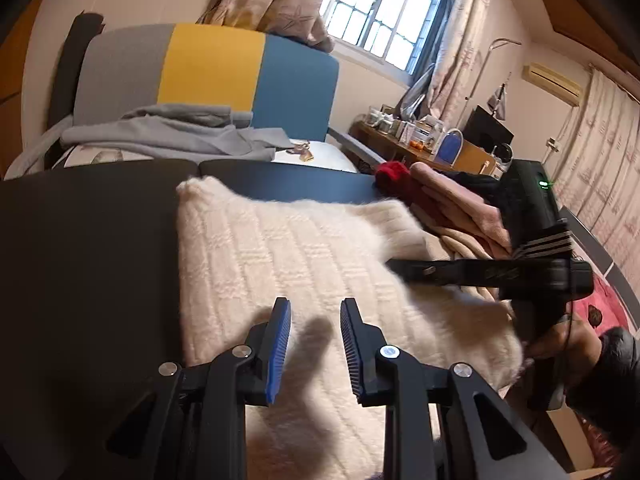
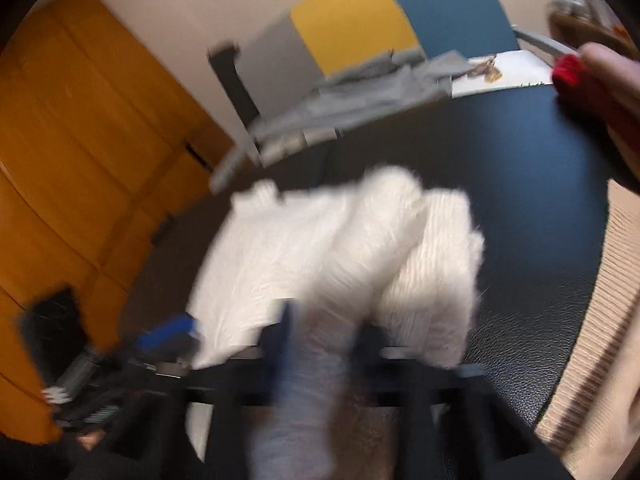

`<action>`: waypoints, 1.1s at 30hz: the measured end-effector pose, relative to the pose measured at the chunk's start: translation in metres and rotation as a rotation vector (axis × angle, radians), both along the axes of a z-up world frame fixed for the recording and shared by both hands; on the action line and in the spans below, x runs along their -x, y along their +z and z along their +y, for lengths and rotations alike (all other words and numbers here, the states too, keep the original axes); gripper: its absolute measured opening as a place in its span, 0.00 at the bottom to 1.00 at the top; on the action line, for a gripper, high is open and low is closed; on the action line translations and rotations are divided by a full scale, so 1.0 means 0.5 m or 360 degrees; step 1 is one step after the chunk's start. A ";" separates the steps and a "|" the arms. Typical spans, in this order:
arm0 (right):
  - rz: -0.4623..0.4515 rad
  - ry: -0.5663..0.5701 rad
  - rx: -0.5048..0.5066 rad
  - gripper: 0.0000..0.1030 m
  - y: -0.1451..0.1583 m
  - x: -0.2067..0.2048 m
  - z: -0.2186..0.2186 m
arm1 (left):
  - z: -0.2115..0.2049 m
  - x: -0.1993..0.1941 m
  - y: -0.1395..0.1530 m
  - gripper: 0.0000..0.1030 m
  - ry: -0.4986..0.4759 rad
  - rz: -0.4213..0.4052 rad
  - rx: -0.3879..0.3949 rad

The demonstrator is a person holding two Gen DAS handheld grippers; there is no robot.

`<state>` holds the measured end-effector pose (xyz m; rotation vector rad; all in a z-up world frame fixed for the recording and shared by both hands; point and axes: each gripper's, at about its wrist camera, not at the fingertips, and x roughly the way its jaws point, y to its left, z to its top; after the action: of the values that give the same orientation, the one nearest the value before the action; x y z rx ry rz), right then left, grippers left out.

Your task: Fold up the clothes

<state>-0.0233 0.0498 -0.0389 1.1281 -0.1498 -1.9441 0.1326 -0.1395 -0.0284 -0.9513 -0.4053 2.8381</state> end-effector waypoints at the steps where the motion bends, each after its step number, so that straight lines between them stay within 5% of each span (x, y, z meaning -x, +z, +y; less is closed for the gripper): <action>1: 0.0046 0.0003 -0.0044 0.14 0.004 -0.005 -0.009 | 0.004 -0.007 0.005 0.25 0.0002 0.0017 0.0011; 5: 0.0269 -0.0058 -0.0021 0.12 0.090 -0.033 0.020 | 0.025 -0.039 0.026 0.26 -0.0036 0.0132 0.0054; 8: 0.0418 -0.0150 -0.0087 0.12 0.113 -0.054 0.054 | 0.055 -0.023 0.001 0.28 -0.0151 0.0035 0.0114; 12: 0.0186 -0.0291 -0.0211 0.12 -0.015 -0.018 0.102 | 0.088 0.006 -0.049 0.28 -0.0249 -0.0139 0.0119; 15: 0.0024 -0.0371 0.0069 0.13 -0.064 -0.004 0.159 | 0.107 0.012 -0.061 0.28 -0.0232 -0.0187 0.0200; 18: -0.0001 -0.0359 0.0143 0.15 -0.071 0.002 0.167 | 0.108 0.011 -0.055 0.29 -0.0219 -0.0197 0.0187; 20: -0.0007 -0.0339 0.0136 0.19 -0.062 0.003 0.169 | 0.104 0.007 -0.045 0.29 -0.0216 -0.0200 0.0151; 22: 0.0009 -0.0339 0.0100 0.40 -0.038 0.002 0.181 | 0.096 0.003 -0.034 0.29 -0.0206 -0.0180 0.0120; 24: 0.0173 -0.0338 0.0006 0.47 0.004 -0.014 0.174 | 0.089 0.001 -0.025 0.29 -0.0194 -0.0161 0.0100; 29: 0.0472 -0.0004 -0.0052 0.43 0.103 -0.099 0.141 | 0.088 0.001 -0.024 0.29 -0.0184 -0.0170 0.0083; 33: 0.0590 0.0286 -0.0423 0.34 0.074 -0.175 0.089 | 0.091 0.001 -0.050 0.29 -0.0185 -0.0239 0.0108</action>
<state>0.0642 0.0945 -0.0018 0.8891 0.4063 -2.0101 0.1323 -0.0940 -0.0536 -1.1652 -0.2603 2.7018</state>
